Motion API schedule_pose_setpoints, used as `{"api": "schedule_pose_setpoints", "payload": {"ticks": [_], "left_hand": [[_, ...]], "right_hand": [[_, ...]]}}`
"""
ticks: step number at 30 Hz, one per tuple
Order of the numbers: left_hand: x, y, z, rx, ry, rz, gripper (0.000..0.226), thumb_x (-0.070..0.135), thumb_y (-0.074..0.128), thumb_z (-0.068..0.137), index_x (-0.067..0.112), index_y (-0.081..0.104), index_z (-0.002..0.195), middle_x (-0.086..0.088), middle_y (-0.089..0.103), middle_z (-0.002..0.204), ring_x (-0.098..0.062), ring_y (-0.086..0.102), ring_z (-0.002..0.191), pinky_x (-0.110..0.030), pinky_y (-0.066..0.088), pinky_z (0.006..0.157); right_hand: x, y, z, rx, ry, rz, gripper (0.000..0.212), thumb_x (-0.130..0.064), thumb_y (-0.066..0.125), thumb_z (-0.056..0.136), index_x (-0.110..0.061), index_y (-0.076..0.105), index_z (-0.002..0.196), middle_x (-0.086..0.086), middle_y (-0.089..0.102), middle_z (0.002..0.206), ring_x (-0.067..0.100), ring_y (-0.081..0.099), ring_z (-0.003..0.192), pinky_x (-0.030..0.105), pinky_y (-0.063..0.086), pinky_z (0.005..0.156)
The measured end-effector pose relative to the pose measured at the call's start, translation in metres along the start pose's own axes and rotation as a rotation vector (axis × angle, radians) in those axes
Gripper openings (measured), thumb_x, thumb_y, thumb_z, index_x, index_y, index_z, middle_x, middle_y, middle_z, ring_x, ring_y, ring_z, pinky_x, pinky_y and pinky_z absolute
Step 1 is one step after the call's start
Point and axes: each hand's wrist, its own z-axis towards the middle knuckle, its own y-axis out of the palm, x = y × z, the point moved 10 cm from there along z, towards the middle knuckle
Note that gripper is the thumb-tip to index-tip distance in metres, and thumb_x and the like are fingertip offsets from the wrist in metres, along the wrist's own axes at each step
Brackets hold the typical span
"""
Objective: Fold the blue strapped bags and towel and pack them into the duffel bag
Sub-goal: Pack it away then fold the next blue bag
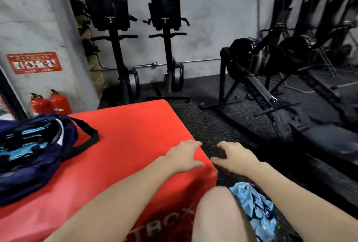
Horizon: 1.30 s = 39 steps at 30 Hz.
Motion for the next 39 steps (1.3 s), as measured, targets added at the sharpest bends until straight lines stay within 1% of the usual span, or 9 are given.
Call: {"api": "schedule_pose_setpoints", "payload": {"ticks": [4,10,16,20,24,27,32,35,39], "left_hand": [[0.063,0.058,0.059,-0.116,0.065,0.046,0.076,0.042,0.071,0.086,0.019,0.039,0.150,-0.011,0.048,0.146,-0.029,0.047,0.135,-0.041,0.042,0.109],[0.110,0.164,0.123,-0.274,0.114,0.104,0.068,0.041,0.071,0.085,0.018,0.044,0.143,-0.012,0.051,0.139,-0.033,0.049,0.130,-0.047,0.047,0.104],[0.113,0.276,0.163,-0.416,0.105,0.142,0.048,0.035,0.067,0.087,0.015,0.051,0.128,-0.011,0.054,0.128,-0.033,0.052,0.122,-0.048,0.049,0.093],[0.097,0.351,0.174,-0.471,0.049,0.195,0.050,0.031,0.063,0.093,0.015,0.045,0.137,-0.011,0.052,0.134,-0.034,0.047,0.130,-0.047,0.047,0.097],[0.081,0.413,0.180,-0.515,-0.014,0.214,0.050,0.025,0.062,0.092,0.017,0.043,0.137,-0.011,0.053,0.134,-0.032,0.050,0.128,-0.043,0.049,0.096],[0.078,0.445,0.185,-0.544,-0.028,0.220,0.057,0.025,0.063,0.092,0.019,0.037,0.142,-0.011,0.052,0.132,-0.033,0.055,0.122,-0.044,0.048,0.096],[0.071,0.471,0.194,-0.562,-0.041,0.245,0.061,0.029,0.064,0.093,0.018,0.032,0.144,-0.012,0.051,0.134,-0.034,0.056,0.120,-0.048,0.047,0.096],[0.066,0.471,0.199,-0.541,-0.048,0.222,0.059,0.033,0.065,0.093,0.016,0.034,0.140,-0.012,0.052,0.132,-0.033,0.057,0.118,-0.043,0.050,0.088],[0.065,0.459,0.201,-0.513,-0.067,0.172,0.059,0.034,0.063,0.094,0.018,0.034,0.142,-0.010,0.052,0.133,-0.032,0.056,0.120,-0.043,0.050,0.089]], "right_hand": [[0.103,0.019,-0.012,-0.033,0.156,-0.050,0.072,-0.073,0.057,0.082,-0.027,0.049,0.136,0.001,0.060,0.131,0.026,0.051,0.125,0.041,0.050,0.096],[0.205,0.077,-0.013,-0.170,0.252,-0.124,0.066,-0.067,0.056,0.086,-0.020,0.049,0.132,0.003,0.058,0.124,0.029,0.050,0.124,0.042,0.048,0.095],[0.268,0.167,0.001,-0.334,0.311,-0.108,0.058,-0.060,0.056,0.090,-0.018,0.049,0.129,0.005,0.058,0.126,0.030,0.052,0.121,0.042,0.046,0.093],[0.300,0.243,0.008,-0.453,0.371,-0.036,0.059,-0.059,0.053,0.090,-0.019,0.048,0.133,0.005,0.058,0.132,0.030,0.057,0.120,0.041,0.045,0.094],[0.319,0.310,0.018,-0.524,0.396,0.005,0.051,-0.051,0.053,0.094,-0.017,0.047,0.130,0.006,0.061,0.125,0.031,0.061,0.114,0.040,0.046,0.084],[0.324,0.348,0.033,-0.517,0.411,0.073,0.041,-0.044,0.057,0.094,-0.017,0.049,0.123,0.005,0.063,0.120,0.030,0.063,0.110,0.037,0.043,0.077],[0.322,0.393,0.059,-0.469,0.414,0.120,0.046,-0.038,0.055,0.093,-0.018,0.043,0.133,0.007,0.061,0.118,0.034,0.064,0.106,0.039,0.049,0.078],[0.325,0.396,0.068,-0.408,0.382,0.095,0.027,-0.030,0.050,0.096,-0.017,0.053,0.120,0.007,0.062,0.113,0.033,0.065,0.100,0.037,0.045,0.070],[0.329,0.371,0.073,-0.276,0.435,0.211,0.013,-0.027,0.050,0.093,-0.018,0.059,0.098,0.004,0.064,0.103,0.032,0.063,0.095,0.033,0.039,0.065]]}}
